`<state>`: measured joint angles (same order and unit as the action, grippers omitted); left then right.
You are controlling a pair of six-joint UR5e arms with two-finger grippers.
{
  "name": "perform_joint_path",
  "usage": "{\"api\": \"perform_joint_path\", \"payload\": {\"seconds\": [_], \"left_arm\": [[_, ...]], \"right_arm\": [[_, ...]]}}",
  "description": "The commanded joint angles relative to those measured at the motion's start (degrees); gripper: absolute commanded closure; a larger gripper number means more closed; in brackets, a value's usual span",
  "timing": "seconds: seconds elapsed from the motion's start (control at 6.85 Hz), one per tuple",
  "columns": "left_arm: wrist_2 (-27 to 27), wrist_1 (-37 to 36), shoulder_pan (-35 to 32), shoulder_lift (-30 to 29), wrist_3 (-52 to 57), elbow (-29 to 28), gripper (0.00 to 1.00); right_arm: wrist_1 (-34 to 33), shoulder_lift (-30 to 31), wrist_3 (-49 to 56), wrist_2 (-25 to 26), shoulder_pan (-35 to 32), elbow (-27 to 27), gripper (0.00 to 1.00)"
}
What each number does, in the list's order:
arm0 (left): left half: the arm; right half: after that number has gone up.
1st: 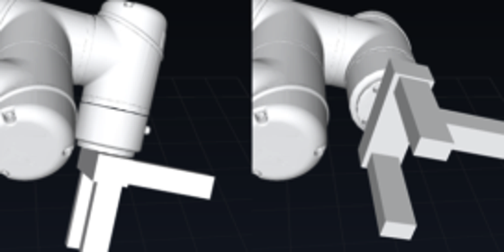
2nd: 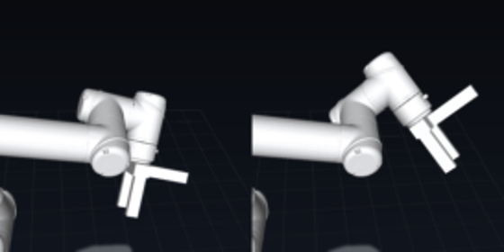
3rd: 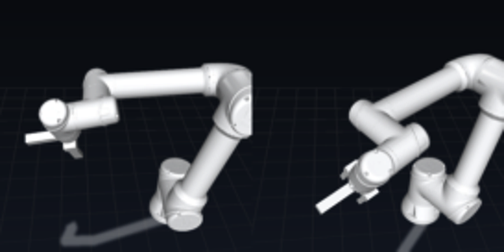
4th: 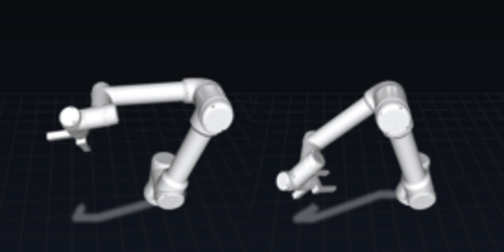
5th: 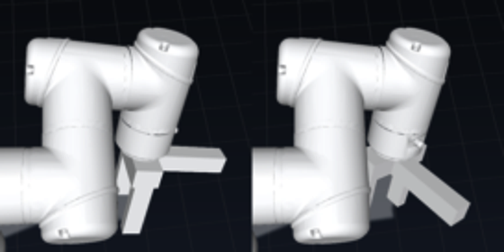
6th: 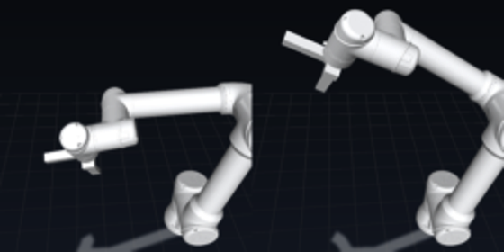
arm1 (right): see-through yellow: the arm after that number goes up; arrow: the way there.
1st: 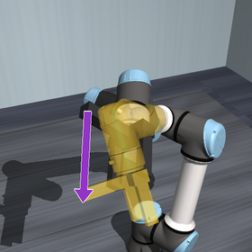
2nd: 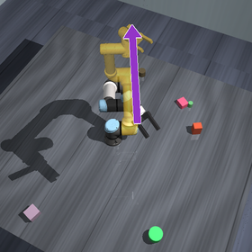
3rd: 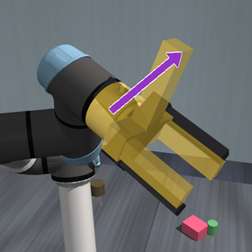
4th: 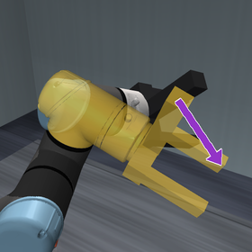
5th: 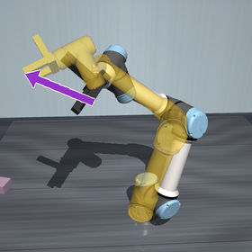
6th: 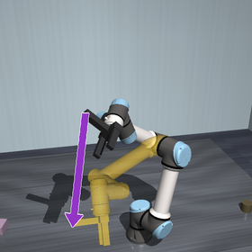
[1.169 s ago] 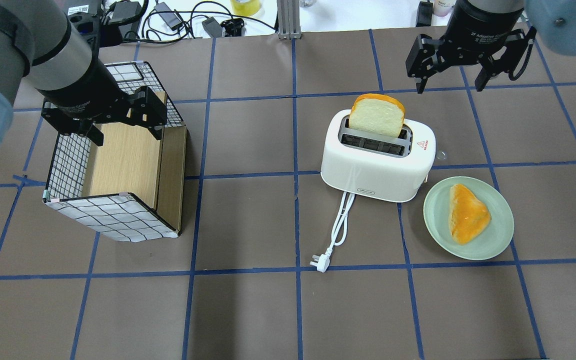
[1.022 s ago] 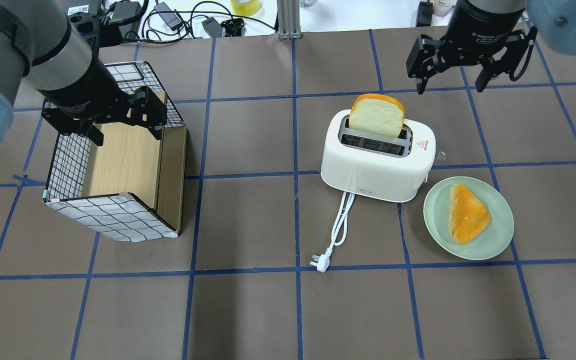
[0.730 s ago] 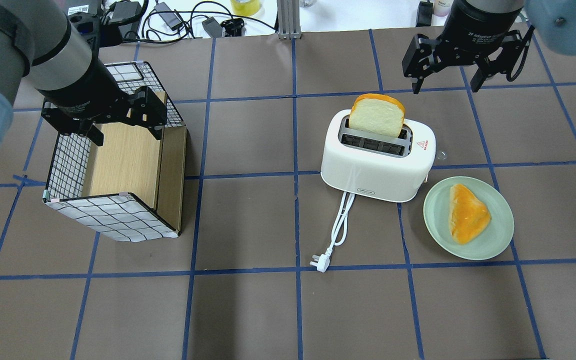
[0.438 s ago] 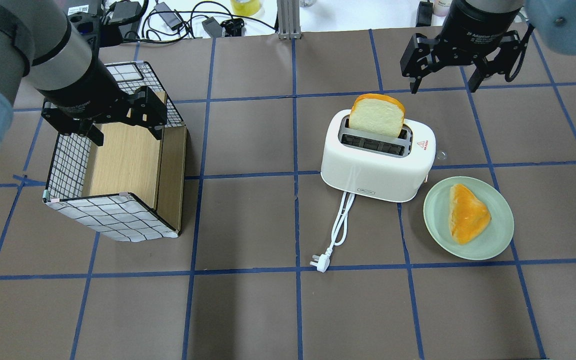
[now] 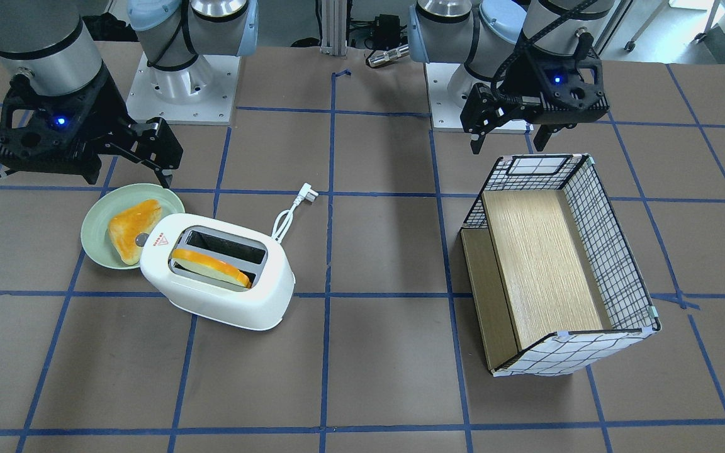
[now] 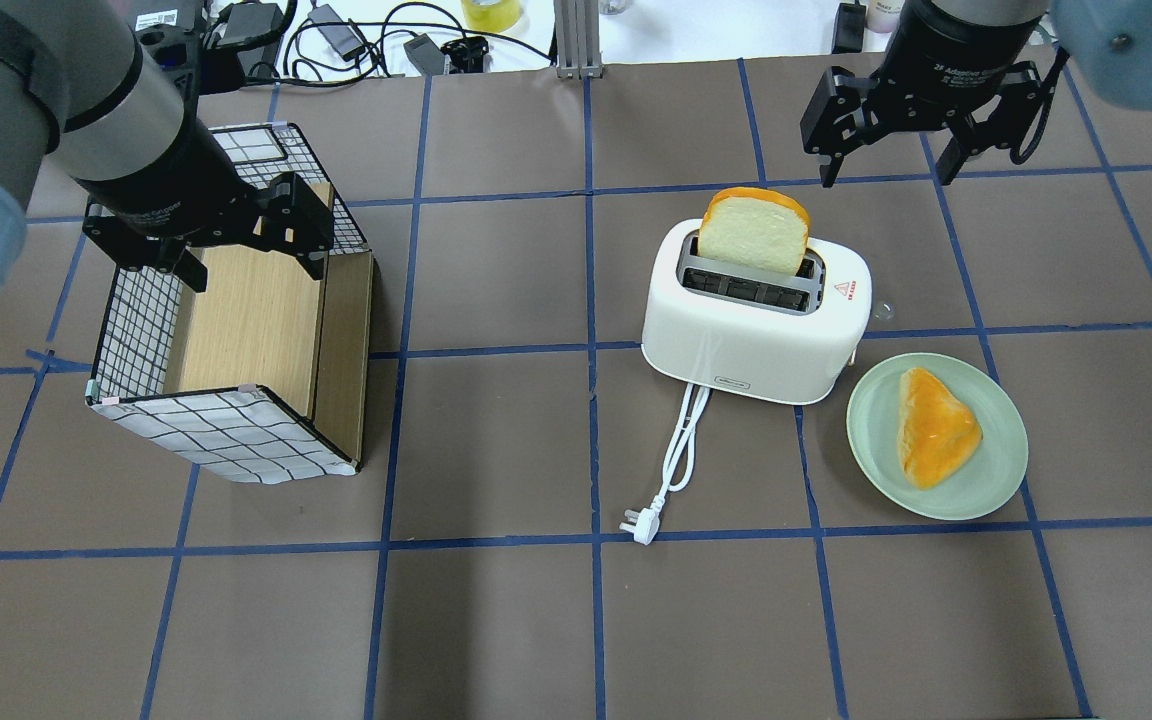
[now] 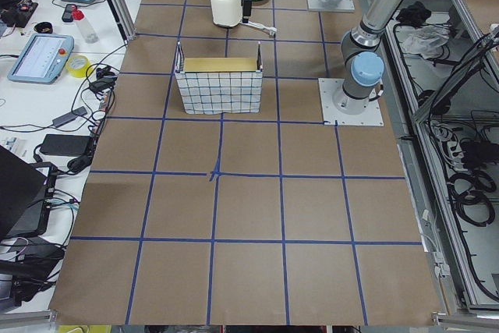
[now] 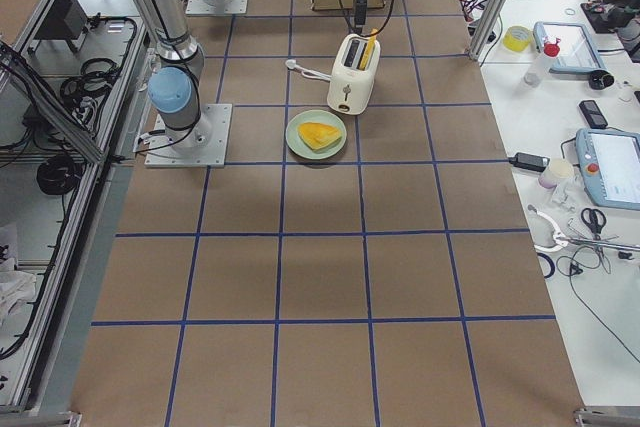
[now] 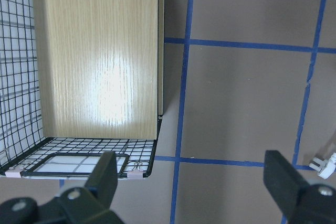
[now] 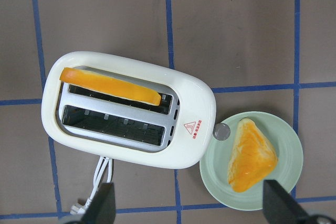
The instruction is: Press toaster with right arm
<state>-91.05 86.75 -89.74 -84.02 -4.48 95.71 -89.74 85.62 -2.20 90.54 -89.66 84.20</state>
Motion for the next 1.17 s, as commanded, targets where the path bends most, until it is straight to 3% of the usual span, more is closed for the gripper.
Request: {"api": "perform_joint_path", "payload": {"seconds": [0.0,0.44,0.58,0.73,0.88,1.02], "left_arm": [[0.00,0.00,0.00,0.00,0.00,0.00,0.00],[0.00,0.00,0.00,0.00,0.00,0.00,0.00],[0.00,0.00,0.00,0.00,0.00,0.00,0.00],[0.00,0.00,0.00,0.00,0.00,0.00,0.00],[0.00,0.00,0.00,0.00,0.00,0.00,0.00],[0.00,0.00,0.00,0.00,0.00,0.00,0.00]], "right_arm": [[0.09,0.07,-0.09,0.16,0.10,0.00,0.00],[-0.61,-0.27,2.79,-0.01,1.67,0.09,0.00],[-0.62,-0.28,9.51,-0.19,4.29,0.09,0.18],[-0.44,-0.36,12.28,-1.93,6.49,0.18,0.42],[-0.27,-0.54,13.17,-2.65,7.64,0.26,0.76],[-0.18,-0.71,13.27,-3.52,7.92,0.44,0.95]]}}
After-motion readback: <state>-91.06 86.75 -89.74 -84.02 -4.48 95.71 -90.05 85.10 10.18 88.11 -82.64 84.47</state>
